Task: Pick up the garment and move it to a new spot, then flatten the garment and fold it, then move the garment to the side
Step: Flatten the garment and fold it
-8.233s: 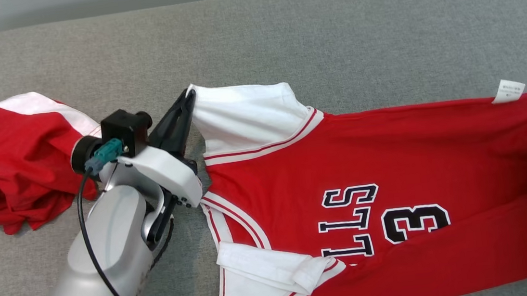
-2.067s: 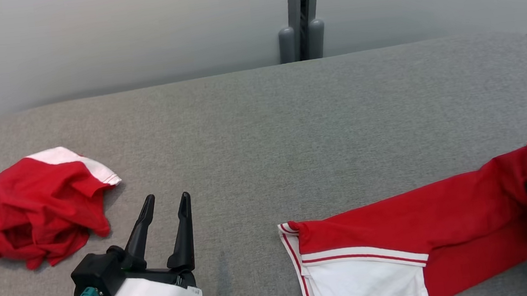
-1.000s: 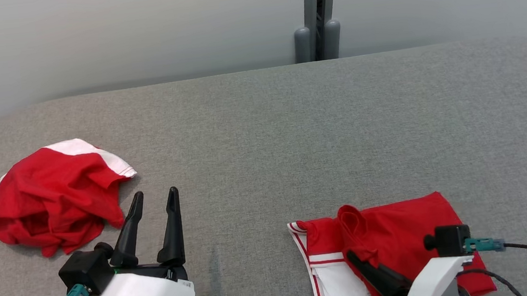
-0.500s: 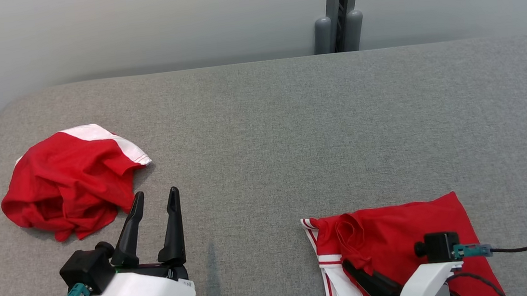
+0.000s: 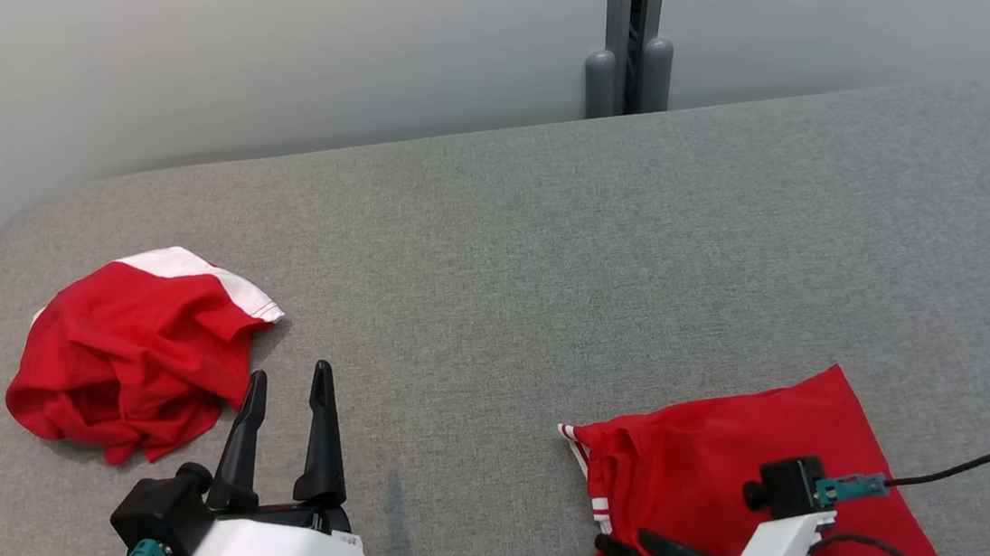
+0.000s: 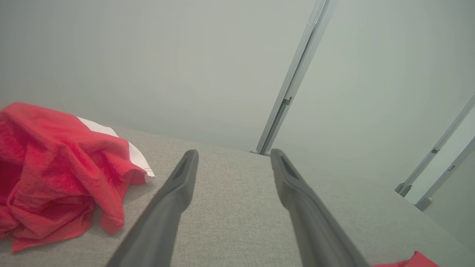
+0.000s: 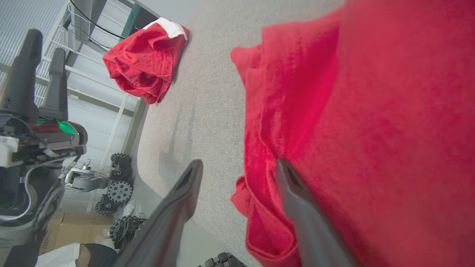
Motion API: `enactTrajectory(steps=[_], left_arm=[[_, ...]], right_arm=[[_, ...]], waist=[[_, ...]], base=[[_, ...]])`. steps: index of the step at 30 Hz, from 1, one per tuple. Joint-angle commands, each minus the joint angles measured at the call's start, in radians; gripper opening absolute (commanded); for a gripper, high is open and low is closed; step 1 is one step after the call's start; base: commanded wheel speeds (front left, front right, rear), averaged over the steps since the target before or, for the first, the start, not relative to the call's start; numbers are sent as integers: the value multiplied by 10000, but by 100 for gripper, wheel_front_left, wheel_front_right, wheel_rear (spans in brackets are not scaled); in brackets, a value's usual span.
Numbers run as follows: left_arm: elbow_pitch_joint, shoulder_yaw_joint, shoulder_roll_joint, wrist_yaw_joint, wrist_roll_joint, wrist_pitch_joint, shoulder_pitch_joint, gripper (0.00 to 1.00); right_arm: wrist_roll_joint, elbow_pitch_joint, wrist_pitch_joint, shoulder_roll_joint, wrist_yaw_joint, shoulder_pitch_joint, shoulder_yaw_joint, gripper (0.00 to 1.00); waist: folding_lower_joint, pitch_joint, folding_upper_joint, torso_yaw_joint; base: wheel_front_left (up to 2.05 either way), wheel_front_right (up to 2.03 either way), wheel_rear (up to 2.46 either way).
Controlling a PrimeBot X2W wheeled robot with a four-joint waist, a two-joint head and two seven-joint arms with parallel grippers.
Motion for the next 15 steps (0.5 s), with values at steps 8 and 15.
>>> enactTrajectory(steps=[8, 15], left_arm=[[-22, -56, 40, 81, -105, -42, 143, 100], [-82, -4, 40, 73, -24, -42, 211, 100]], right_arm=[[69, -379, 508, -112, 4, 48, 564, 100], [-212, -462, -191, -399, 4, -384, 137, 100]], waist=[[0, -329, -1, -123], [0, -441, -1, -233]], base=[[0, 0, 0], [0, 0, 0]])
